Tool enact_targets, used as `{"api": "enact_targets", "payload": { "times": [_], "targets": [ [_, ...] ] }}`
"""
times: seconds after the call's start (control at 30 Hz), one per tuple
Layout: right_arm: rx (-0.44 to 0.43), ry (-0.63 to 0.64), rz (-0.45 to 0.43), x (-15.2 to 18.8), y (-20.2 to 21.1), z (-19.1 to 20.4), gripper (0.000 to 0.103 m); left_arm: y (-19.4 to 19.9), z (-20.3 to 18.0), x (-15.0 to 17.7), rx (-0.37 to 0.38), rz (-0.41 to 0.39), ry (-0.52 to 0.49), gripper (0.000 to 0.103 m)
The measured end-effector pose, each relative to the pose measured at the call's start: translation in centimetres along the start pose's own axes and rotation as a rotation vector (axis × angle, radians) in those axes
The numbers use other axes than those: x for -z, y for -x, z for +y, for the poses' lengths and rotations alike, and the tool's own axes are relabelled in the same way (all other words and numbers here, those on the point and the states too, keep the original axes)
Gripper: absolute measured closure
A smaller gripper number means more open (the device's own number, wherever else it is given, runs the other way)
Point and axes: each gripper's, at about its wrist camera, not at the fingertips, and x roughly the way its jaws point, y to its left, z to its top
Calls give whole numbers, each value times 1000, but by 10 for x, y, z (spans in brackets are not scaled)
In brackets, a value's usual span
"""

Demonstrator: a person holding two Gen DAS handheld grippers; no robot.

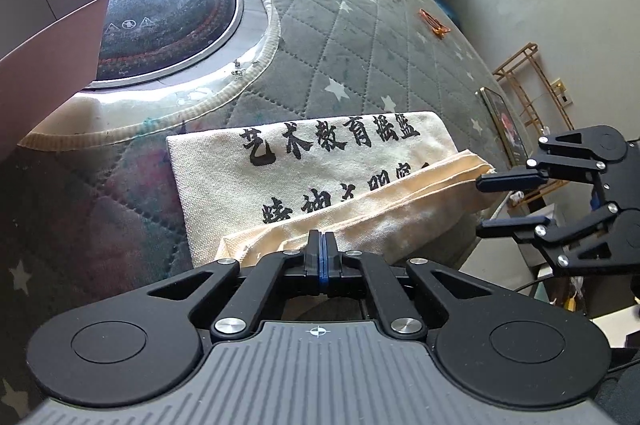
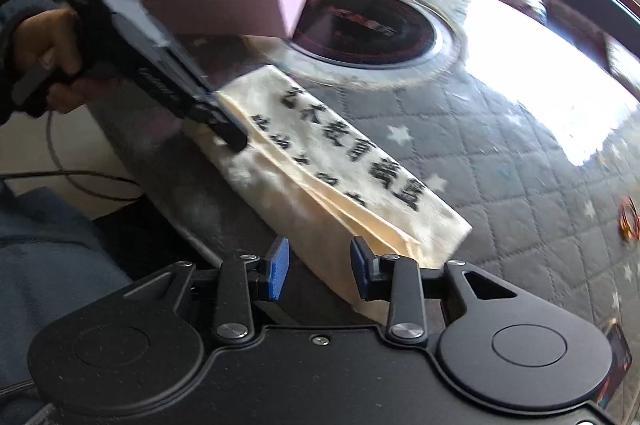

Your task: Fold shopping bag

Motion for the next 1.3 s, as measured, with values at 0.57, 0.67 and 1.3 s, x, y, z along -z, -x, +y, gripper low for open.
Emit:
{"api": "enact_targets", "payload": {
  "times": [0.57,0.67,1.3],
  "targets": [
    [78,22,-21,11,-34,-22,71,-1,4,0,18,-1,9,100],
    [72,11,-36,13,-35,-25,70,-1,3,0,12,-1,4,100],
    [13,25,12,10,-33,-6,72,-1,4,-1,15,-1,3,100]
  ]
}}
